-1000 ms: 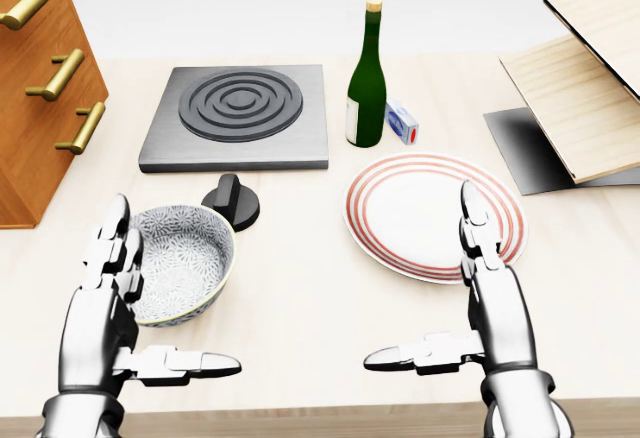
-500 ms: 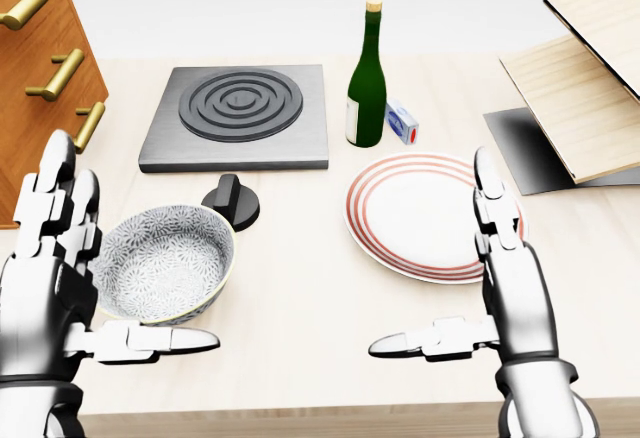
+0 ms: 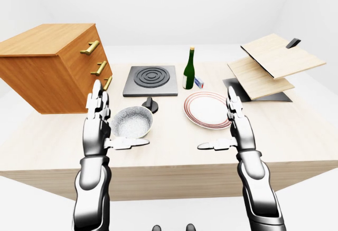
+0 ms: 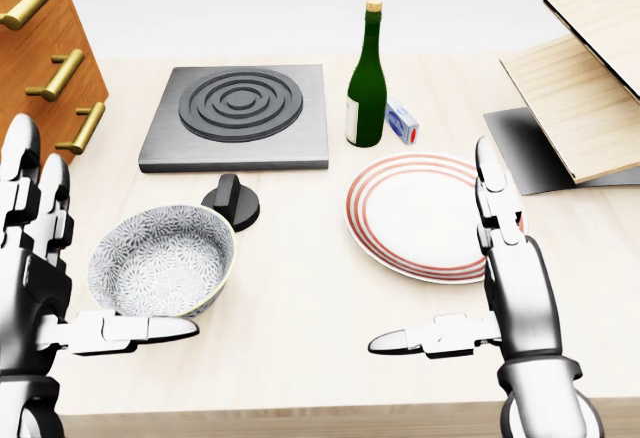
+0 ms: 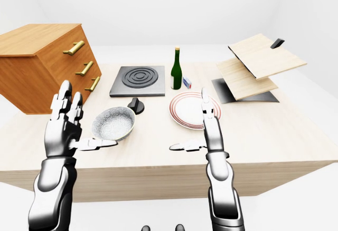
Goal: Pick up the akita bowl and put it on the plate.
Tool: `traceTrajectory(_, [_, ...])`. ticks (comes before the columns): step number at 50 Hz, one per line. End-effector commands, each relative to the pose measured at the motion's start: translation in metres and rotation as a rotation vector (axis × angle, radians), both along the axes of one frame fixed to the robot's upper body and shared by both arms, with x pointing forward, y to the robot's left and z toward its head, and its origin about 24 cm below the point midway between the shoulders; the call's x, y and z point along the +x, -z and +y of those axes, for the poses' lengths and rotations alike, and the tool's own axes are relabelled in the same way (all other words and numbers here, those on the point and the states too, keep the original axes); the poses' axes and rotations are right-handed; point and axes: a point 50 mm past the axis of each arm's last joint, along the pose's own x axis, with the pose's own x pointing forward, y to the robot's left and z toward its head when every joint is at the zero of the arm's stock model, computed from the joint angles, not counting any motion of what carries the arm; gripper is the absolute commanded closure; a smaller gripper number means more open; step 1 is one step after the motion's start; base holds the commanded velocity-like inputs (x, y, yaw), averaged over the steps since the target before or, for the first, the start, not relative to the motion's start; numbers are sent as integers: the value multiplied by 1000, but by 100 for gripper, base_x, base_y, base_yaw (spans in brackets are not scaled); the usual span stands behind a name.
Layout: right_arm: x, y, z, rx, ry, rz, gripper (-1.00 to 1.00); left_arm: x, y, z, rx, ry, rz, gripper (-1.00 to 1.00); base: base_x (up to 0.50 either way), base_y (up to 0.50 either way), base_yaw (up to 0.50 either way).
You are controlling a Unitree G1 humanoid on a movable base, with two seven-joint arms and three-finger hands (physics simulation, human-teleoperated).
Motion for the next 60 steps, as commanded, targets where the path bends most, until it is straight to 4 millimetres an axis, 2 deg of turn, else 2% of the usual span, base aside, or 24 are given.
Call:
traceTrajectory(1, [-1, -4, 1, -5, -5, -18, -100, 1, -5, 5, 0, -15, -19, -100, 0, 0, 0])
traceTrajectory(10, [-2, -9, 1, -12, -8, -38, -100, 0, -8, 6, -1, -18, -38, -100, 0, 0, 0])
traceTrajectory(13, [-1, -6, 1, -11, -3, -26, -100, 2, -13, 12, 2, -40, -54, -100, 0, 0, 0])
traceTrajectory(18, [-3, -11, 3, -15, -13, -46, -100, 7, -20, 27, 0, -91, -80, -100, 0, 0, 0])
traceTrajectory(21, [-2, -8, 2, -13, -9, -34, -100, 10, -31, 44, 7, -148, -119, -100, 0, 0, 0])
traceTrajectory(27, [-3, -9, 3, -14, -11, -40, -100, 14, -34, 64, -2, -209, -119, -100, 0, 0, 0])
traceTrajectory(36, [0, -6, 1, -6, 1, -26, -100, 22, -29, 94, -3, -316, -67, -100, 0, 0, 0])
traceTrajectory(42, [-1, -10, 1, -9, -2, -41, -100, 23, -29, 125, -20, -412, -40, -100, 0, 0, 0])
traceTrajectory(50, [-1, -10, 1, -6, 1, -43, -100, 21, -27, 147, -37, -481, -8, -100, 0, 0, 0])
traceTrajectory(60, [0, -10, -2, 26, 16, -50, -100, 20, -12, 167, -59, -548, 70, -100, 0, 0, 0])
